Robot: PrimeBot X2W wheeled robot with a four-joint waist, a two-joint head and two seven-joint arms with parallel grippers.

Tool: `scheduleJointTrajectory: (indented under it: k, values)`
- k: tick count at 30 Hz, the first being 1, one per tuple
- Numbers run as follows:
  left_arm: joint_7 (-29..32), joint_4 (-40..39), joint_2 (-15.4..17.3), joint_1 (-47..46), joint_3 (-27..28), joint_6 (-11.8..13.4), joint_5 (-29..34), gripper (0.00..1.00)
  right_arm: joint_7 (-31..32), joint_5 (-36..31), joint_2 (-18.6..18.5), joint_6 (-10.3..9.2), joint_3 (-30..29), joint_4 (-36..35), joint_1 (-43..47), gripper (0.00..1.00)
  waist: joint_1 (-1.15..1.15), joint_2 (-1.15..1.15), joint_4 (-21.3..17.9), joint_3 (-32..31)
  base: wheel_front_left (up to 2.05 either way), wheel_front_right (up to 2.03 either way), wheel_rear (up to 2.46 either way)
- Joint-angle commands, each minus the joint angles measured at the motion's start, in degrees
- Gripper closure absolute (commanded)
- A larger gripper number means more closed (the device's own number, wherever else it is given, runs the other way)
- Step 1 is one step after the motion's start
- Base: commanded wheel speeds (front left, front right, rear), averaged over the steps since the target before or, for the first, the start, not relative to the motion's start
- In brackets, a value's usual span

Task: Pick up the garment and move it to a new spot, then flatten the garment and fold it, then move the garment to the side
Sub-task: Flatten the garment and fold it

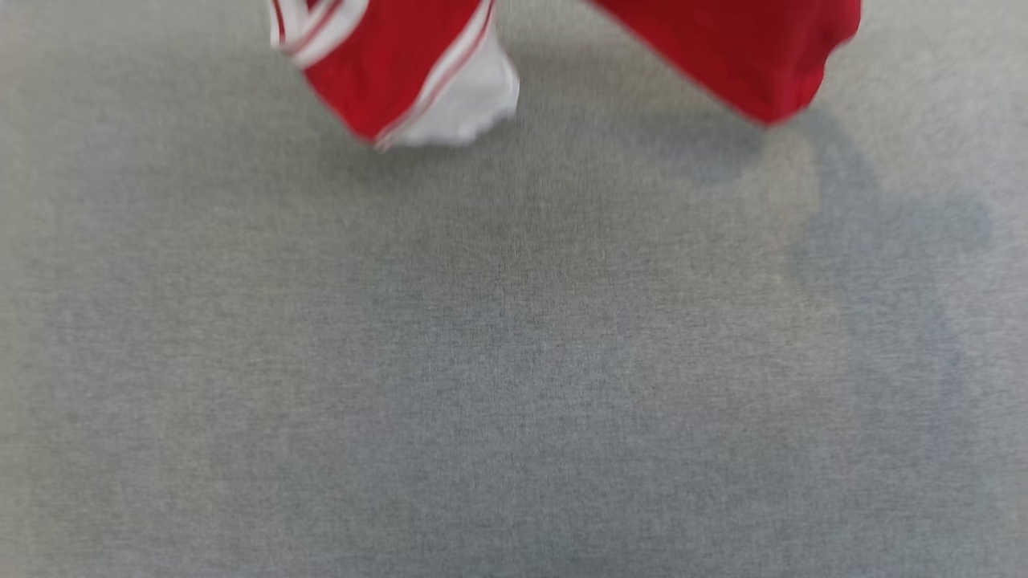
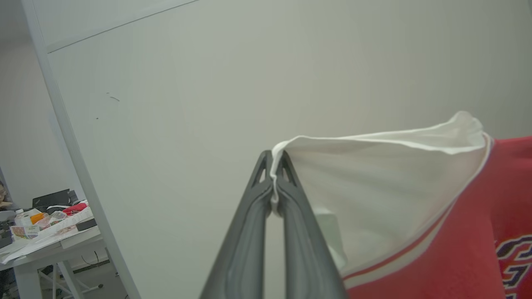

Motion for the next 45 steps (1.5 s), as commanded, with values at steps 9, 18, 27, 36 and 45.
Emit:
scheduleJointTrajectory:
  k: [9,18,27,36,45]
  values:
    - [-4.4,17.5,0.1,-22.0,-5.6,-3.2,6.1,1.0,-8.0,-5.7,2.8,-0.11,2.4,14.6,-18.3,1.0,-0.01,0.0,-0.3,16.7,0.0,0.0,0.0]
    - [-15.6,34.0,-3.3,-36.7,-7.3,-3.1,10.2,1.0,-17.6,-11.6,8.1,-0.11,0.8,28.9,-32.3,1.0,-0.01,0.0,-0.5,22.5,0.0,0.0,0.0]
    - [-26.4,45.0,-7.0,-38.8,-9.5,-3.6,10.3,1.0,-25.3,-13.2,10.4,-0.11,1.5,37.5,-35.2,1.0,-0.01,0.0,0.9,24.1,0.0,0.0,0.0]
    - [-27.6,41.6,-10.8,-25.0,-10.6,-3.8,6.5,1.0,-29.7,-10.6,10.0,-0.11,5.9,41.7,-28.8,1.0,-0.01,0.0,2.7,22.7,0.0,0.0,0.0]
    - [-27.6,32.7,-15.4,1.5,-8.7,-3.8,3.8,1.0,-33.7,-4.1,8.6,-0.11,14.6,40.0,-12.7,1.0,-0.01,0.0,4.5,14.0,0.0,0.0,0.0]
